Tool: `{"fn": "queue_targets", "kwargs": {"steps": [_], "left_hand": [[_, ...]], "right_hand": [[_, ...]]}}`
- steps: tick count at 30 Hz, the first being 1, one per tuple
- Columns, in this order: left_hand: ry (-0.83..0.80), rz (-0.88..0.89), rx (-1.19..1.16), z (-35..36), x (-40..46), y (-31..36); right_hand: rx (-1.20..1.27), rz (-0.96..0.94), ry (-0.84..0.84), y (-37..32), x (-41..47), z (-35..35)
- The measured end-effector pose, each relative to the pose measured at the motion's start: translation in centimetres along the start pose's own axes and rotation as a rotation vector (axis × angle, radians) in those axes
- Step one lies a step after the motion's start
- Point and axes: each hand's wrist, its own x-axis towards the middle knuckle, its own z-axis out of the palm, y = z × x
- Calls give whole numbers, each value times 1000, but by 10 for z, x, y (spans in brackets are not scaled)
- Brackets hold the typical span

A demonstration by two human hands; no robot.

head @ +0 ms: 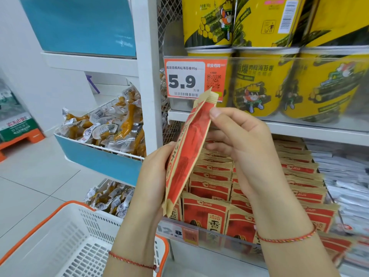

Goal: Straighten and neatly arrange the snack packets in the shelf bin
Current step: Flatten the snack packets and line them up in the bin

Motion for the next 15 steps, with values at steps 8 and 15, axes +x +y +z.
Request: {"fn": "queue_targets", "kwargs": {"steps": [8,15], "left_hand": [[-87,-2,-185,6,-9,10],[99,145,-441,1,-3,13]], "right_hand": [[-42,-10,-47,6,0,-5],[-222,66,-405,14,-11,-1]]}}
